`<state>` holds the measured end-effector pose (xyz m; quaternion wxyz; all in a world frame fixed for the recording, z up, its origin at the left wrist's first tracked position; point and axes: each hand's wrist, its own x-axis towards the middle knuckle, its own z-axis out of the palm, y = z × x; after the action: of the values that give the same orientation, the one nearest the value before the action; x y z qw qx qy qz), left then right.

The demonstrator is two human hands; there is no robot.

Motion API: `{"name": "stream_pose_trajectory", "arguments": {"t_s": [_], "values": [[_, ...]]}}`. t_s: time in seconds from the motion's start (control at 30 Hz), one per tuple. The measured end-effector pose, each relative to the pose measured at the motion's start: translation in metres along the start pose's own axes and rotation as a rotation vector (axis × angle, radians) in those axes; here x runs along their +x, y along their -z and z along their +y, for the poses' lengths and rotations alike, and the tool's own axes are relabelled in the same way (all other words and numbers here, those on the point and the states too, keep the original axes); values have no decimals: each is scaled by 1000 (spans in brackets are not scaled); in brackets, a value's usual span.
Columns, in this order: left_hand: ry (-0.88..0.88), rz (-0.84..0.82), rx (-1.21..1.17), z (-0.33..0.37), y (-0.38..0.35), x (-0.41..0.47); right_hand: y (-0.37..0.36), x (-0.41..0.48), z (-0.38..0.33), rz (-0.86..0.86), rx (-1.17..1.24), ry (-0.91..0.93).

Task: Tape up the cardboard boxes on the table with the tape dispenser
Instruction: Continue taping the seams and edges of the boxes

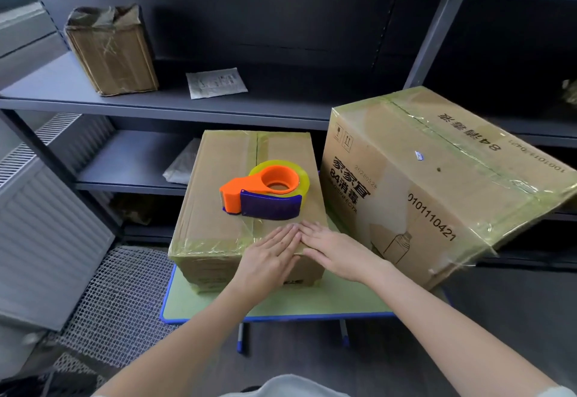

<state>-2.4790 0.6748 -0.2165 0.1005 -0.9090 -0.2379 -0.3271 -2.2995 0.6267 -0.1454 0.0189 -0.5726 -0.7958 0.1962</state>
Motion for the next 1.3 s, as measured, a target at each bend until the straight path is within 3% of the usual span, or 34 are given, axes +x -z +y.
{"name": "stream_pose_trajectory", "arguments": {"t_s": [0.07,0.2,0.27,0.4,0.53,0.87,1.3], "values": [[2,-16,-54,7,3,7,6,-9,4,78,91,-46],[-11,-35,-110,21,0,29,12,-21,27,295,-42,-275],[-20,-35,-116,25,-5,36,14,-20,28,191,-132,-374],[-62,-42,-130,26,-15,37,15,-12,21,-63,-186,-312],[-140,-57,-91,22,-18,36,23,-8,18,-95,-198,-277],[-64,-172,-191,27,-5,37,41,-4,7,-165,-218,-216],[-22,-324,-250,29,-1,36,43,9,10,-250,-85,-306]]}}
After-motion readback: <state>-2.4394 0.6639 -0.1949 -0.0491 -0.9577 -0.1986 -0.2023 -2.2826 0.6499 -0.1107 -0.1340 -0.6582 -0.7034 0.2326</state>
